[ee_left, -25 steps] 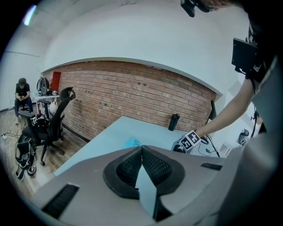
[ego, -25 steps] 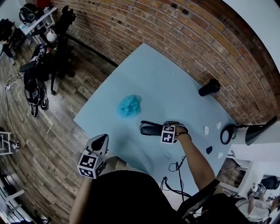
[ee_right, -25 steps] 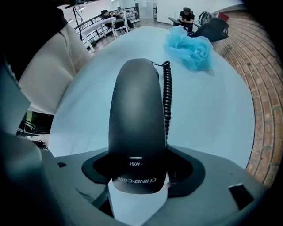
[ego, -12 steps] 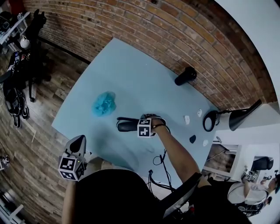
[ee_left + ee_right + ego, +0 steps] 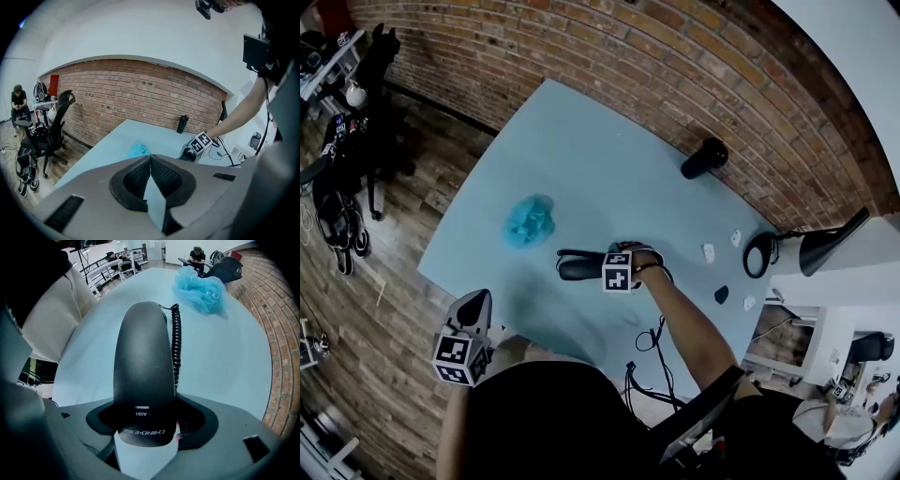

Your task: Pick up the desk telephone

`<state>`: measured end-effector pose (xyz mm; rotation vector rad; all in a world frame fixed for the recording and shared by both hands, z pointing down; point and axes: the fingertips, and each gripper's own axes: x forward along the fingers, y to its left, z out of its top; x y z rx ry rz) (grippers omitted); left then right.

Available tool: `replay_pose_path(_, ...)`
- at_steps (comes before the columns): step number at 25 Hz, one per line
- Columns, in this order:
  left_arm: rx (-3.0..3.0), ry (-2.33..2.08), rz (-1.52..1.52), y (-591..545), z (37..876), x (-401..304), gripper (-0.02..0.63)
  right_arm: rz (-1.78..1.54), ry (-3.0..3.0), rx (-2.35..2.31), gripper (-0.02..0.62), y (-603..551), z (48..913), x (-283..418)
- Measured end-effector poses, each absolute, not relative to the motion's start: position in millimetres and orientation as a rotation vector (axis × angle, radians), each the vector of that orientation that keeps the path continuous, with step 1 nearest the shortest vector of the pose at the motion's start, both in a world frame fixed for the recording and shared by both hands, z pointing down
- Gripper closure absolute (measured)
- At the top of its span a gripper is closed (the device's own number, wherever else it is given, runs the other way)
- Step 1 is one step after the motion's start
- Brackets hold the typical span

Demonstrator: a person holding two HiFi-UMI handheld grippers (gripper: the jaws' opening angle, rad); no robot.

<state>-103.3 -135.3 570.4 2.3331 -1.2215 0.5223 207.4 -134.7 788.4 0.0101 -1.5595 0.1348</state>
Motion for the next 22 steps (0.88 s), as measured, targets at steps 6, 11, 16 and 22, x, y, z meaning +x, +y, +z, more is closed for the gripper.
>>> replay_pose_path(6,2.349,-1.216,0.543,-134.5,570.1,-100.8,0.584,0.140,-1.562,0.014,0.271,-134.4,787.9,208.3)
replay_pose_path(11,2.351,-1.211,0.559,-129.4,571.2,-101.2,0.584,0.141,-1.556,0.021,0.268,-135.4,788.2,207.4)
replay_pose_path(16,2.350,-1.222,0.545,-126.9,569.9,-100.2,0.584,0.151,-1.516,0.033,0.270,-134.6,790.2,209.6)
replay_pose_path(22,2.366,-1.261,0.508,-131.2,555.0,-103.5,0.584,0.194,-1.510,0.080,0.273,-134.5,789.5,211.9)
